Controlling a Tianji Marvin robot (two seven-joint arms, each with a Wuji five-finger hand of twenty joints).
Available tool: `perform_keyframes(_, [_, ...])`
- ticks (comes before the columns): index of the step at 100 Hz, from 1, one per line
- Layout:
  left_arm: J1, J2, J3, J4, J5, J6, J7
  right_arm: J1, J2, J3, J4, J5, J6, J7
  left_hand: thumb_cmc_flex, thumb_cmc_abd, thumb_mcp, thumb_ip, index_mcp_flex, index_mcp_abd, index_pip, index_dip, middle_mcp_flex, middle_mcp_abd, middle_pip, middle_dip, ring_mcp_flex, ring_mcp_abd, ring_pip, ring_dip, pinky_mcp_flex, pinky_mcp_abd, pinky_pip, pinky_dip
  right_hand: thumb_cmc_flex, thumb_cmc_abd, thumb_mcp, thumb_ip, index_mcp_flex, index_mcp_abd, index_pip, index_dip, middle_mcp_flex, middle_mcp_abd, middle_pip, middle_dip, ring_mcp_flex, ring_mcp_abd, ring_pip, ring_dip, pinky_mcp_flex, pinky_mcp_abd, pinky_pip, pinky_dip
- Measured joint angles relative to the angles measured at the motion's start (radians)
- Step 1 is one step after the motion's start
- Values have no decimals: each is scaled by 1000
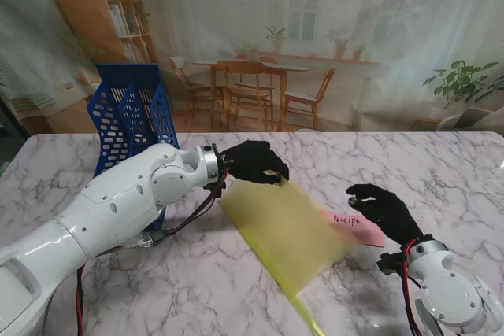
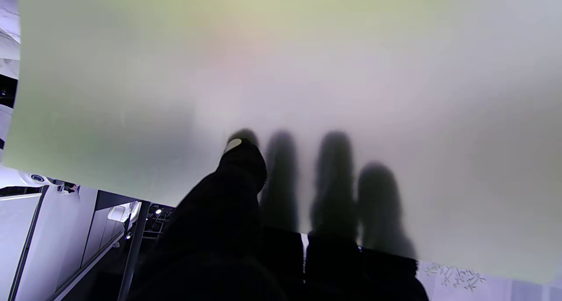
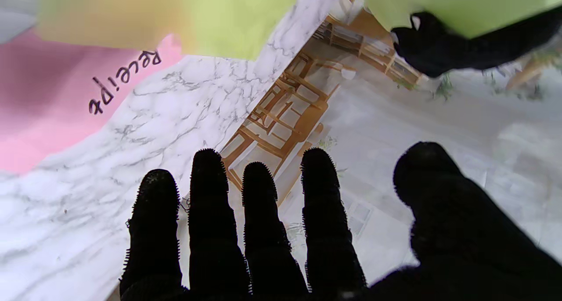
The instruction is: Open the sliding file folder, put the receipt in and insert it into the document holder
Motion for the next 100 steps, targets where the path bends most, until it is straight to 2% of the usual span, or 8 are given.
perform_keyframes(10, [5,2,-8,-4,0,2,-2,-1,-1,5,6,148,-7,24,0,0,0,0,0,0,0,-34,0,0,0,11,0,0,0,0,5,0,0,0,0,-18,0,0,-1,0,0,0,0,0,0,0,0,0,0,0,-1,0,0,0])
perform_keyframes(23, [7,4,-10,-12,-14,9,-17,-10,0,7,4,73,-47,40,0,1,1,0,0,-2,-3,-104,0,0,0,38,29,-3,45,27,37,0,16,0,0,-21,0,0,-8,0,-1,0,0,-1,0,0,0,0,0,0,-1,0,0,0])
perform_keyframes(35, [8,6,-11,-19,-13,13,-22,-19,2,8,-7,104,-47,49,0,17,39,0,-11,-40,-62,-181,-5,11,0,76,28,-6,63,48,39,-1,25,0,0,-21,14,0,-18,0,-1,0,0,-1,0,0,0,0,0,0,-1,0,0,0])
perform_keyframes(44, [10,7,-16,-25,-5,17,-23,-21,3,8,-13,112,-47,51,0,17,40,0,1,-43,-31,-167,-117,21,-39,102,-69,-5,-13,13,-47,-2,-42,-17,0,-21,14,0,-16,0,-1,0,0,-1,0,0,0,0,0,0,-1,0,0,0])
perform_keyframes(58, [14,8,-20,-27,48,17,8,-22,3,8,-16,110,-49,54,0,17,38,0,14,-43,-25,-157,-334,6,-126,-148,-355,0,-263,-234,-241,83,-469,-244,0,-21,14,0,-16,-1,-1,0,0,-1,0,0,0,0,0,0,-1,0,0,0])
perform_keyframes(68, [20,9,-33,-30,37,17,5,-23,3,9,-18,112,-49,54,2,16,38,0,19,-43,-25,-161,-386,-46,-138,-212,-436,-32,-307,-315,-267,97,-654,-350,0,-21,14,0,-16,-1,-1,0,0,-1,-1,0,0,0,0,0,-1,0,0,0])
perform_keyframes(84, [19,14,-36,-34,36,10,-3,-25,3,9,-24,113,-42,56,3,15,27,0,23,-56,-25,-172,-386,-90,-149,-259,-448,-129,-311,-361,-267,-74,-652,-359,0,-21,14,0,-16,-1,-1,0,0,-1,-3,0,0,0,0,0,-1,0,0,0])
perform_keyframes(100, [6,17,-27,-31,33,1,-13,-23,4,5,-22,85,-36,47,3,15,27,0,24,-57,-25,-172,-386,-90,-149,-260,-444,-142,-299,-361,-267,-103,-564,-310,0,-21,14,0,-16,-1,-1,0,-3,-1,-10,0,-21,-4,8,0,-15,0,-3,0])
